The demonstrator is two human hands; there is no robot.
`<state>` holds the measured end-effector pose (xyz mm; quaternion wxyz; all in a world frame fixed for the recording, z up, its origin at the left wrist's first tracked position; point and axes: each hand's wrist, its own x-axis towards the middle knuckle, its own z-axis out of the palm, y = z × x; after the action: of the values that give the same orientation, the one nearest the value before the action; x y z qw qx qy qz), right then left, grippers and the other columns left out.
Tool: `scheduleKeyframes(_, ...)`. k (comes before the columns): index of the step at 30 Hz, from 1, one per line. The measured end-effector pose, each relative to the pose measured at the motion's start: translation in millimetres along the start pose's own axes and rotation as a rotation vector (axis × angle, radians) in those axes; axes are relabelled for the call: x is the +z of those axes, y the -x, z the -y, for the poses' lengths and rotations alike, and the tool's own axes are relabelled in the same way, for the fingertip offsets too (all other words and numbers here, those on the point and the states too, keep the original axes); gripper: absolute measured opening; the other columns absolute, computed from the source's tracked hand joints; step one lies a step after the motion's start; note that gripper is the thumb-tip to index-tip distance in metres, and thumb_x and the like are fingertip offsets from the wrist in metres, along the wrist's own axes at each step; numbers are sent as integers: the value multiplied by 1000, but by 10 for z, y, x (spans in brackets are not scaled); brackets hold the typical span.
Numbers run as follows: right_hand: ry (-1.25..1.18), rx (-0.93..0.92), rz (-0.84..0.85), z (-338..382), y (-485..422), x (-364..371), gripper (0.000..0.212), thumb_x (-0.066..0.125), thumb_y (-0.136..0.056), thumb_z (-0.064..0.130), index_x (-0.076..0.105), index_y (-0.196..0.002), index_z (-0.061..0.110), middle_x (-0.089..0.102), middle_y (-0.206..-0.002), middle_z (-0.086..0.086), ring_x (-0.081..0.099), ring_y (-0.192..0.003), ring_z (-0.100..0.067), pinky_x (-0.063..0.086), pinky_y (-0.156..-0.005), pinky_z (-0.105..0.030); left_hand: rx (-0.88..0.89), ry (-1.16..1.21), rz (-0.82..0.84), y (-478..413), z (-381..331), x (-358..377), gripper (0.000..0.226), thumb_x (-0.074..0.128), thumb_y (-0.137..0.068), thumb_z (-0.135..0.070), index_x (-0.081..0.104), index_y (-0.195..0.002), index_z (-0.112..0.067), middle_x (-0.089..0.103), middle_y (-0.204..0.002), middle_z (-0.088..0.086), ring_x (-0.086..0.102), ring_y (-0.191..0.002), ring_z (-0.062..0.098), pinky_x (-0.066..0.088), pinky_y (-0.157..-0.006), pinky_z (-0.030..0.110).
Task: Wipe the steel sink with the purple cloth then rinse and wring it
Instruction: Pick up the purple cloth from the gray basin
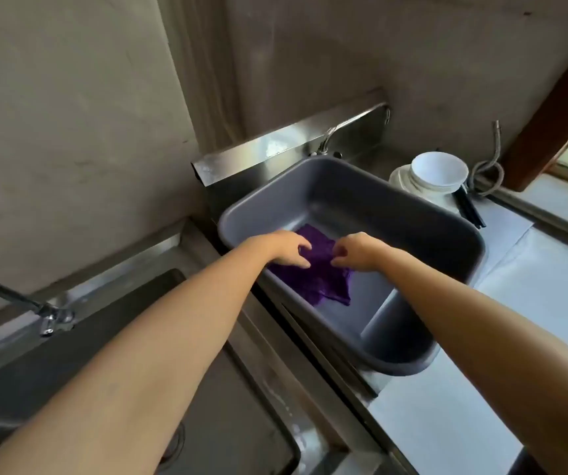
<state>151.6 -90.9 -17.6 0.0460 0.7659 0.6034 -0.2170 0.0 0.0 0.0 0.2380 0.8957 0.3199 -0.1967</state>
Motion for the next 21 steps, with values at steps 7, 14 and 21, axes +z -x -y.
scheduleKeyframes(7,63,100,-37,33,-222,335,62,62,-81,49,47,-131,15,43,-131,-9,39,-124,-29,40,-97,-44,-26,-179,151,-374,45,73,68,55,-92,-22,18,-148,-28,29,-154,3,35,-136,26,33,-110,40)
scheduleKeyframes(14,52,138,-242,65,-279,365,27,50,-88,13,58,-113,11,55,-120,-11,52,-111,-31,45,-82,-39,-23,-280,146,-487,45,92,76,62,-86,-36,21,-148,-20,29,-147,8,36,-133,29,35,-107,40)
scheduleKeyframes(21,-230,162,-236,-64,-191,48,24,55,-82,14,64,-104,18,63,-111,-11,60,-97,-32,48,-73,-34,-26,-189,-90,-453,-39,23,39,67,-84,-25,57,-121,-15,57,-124,7,56,-109,27,44,-79,31)
